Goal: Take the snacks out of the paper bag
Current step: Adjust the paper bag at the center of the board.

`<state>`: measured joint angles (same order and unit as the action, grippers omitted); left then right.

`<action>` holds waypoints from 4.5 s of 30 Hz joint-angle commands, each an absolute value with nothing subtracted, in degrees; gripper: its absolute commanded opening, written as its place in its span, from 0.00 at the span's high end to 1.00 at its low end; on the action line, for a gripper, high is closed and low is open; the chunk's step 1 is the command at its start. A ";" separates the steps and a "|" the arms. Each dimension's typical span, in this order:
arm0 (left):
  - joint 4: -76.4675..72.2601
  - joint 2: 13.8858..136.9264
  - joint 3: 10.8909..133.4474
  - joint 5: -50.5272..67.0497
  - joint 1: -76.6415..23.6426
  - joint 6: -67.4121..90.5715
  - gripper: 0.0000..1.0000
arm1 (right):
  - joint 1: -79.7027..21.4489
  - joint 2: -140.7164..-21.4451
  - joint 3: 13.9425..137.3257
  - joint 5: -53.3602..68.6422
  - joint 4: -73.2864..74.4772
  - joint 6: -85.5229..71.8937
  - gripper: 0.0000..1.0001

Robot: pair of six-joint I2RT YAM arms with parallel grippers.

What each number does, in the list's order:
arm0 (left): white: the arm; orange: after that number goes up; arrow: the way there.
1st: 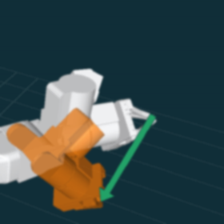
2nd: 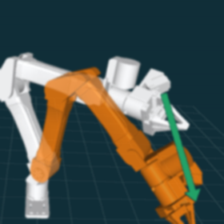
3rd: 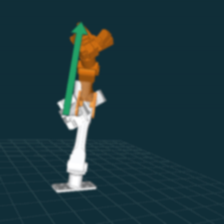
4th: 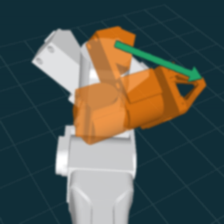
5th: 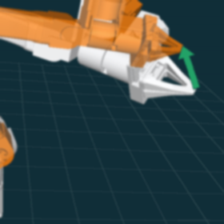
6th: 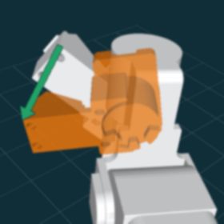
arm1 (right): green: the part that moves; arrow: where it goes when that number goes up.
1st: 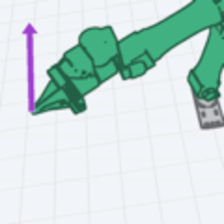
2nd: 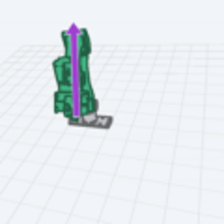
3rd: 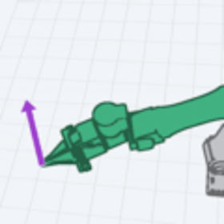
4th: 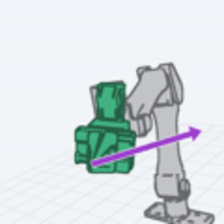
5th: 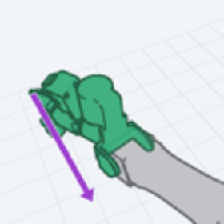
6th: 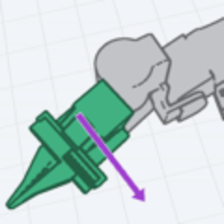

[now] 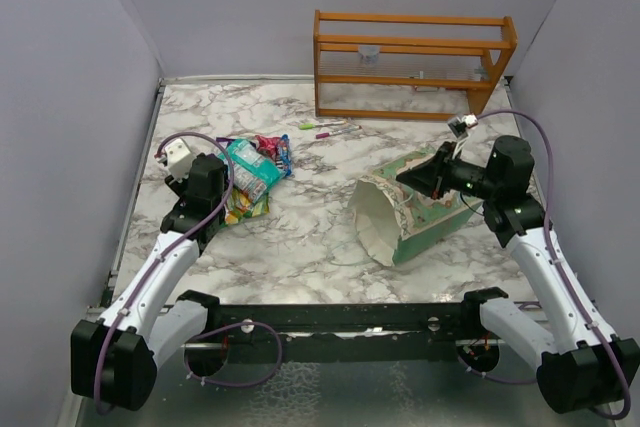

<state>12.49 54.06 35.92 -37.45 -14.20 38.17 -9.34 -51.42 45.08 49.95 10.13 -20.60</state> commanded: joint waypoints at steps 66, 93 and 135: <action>4.13 46.52 39.37 9.33 -21.12 19.21 0.03 | -16.89 -52.10 73.70 -20.84 8.30 26.75 0.98; 4.64 42.40 38.61 1.58 -21.05 18.21 0.03 | -40.96 -52.53 60.25 -2.43 17.79 2.48 0.98; -18.62 41.96 26.84 9.20 -54.90 33.95 0.06 | -40.96 -57.01 52.72 4.61 5.90 -5.88 0.98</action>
<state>-14.94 37.28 25.17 19.70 -44.23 35.46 -40.88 -56.01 51.16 9.63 7.73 -4.08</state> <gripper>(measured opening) 0.985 0.022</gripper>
